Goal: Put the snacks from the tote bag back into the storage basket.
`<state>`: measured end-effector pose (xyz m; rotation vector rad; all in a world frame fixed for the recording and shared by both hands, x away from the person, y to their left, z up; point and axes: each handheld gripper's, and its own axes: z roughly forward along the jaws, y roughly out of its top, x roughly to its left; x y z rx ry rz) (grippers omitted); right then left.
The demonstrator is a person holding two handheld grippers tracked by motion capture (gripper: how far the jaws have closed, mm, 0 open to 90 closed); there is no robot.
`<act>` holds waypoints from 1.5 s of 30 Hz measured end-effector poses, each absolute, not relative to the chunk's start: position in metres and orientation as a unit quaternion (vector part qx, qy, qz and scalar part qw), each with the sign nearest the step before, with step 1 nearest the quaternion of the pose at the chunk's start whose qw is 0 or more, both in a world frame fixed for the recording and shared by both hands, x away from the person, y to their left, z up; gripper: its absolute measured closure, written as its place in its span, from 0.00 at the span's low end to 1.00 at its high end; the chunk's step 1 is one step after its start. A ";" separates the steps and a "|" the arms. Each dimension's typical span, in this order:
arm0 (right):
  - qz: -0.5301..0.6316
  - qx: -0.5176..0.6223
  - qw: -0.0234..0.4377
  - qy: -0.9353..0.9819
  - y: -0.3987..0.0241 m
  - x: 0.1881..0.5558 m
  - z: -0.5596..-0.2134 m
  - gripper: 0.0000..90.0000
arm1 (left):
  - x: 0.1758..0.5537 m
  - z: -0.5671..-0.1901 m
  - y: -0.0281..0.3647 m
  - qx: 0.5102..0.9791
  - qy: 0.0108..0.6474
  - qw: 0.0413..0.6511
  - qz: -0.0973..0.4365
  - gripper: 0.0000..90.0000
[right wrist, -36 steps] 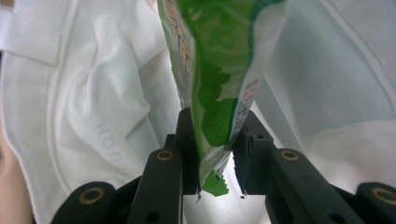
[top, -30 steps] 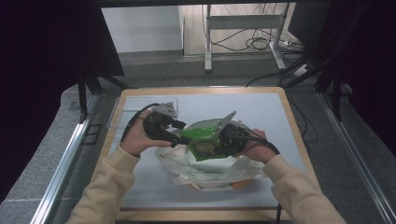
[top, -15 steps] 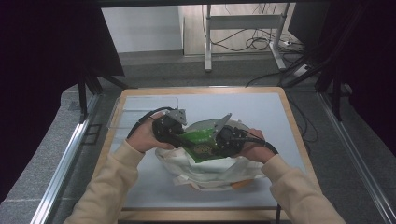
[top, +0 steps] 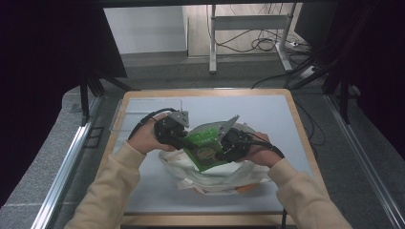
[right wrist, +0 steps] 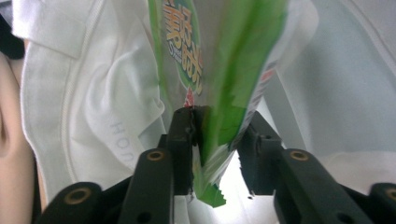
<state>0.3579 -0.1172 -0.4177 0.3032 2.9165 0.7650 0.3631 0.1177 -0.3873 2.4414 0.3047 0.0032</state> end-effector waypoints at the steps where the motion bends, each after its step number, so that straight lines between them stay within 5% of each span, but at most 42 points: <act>1: 0.255 0.101 0.057 0.960 -0.117 0.358 -0.418 0.72 | 0.363 -0.387 0.118 0.935 0.118 0.334 0.001 0.84; 7: 0.264 0.105 0.060 0.957 -0.118 0.358 -0.418 0.72 | 0.363 -0.387 0.118 0.935 0.121 0.335 0.001 0.84; 25: 0.315 0.151 0.080 0.934 -0.137 0.350 -0.401 0.47 | 0.370 -0.378 0.134 0.928 0.143 0.343 0.009 0.85; 45: 0.385 0.230 0.053 0.892 -0.178 0.328 -0.419 0.43 | 0.373 -0.353 0.141 0.924 0.153 0.350 0.029 0.86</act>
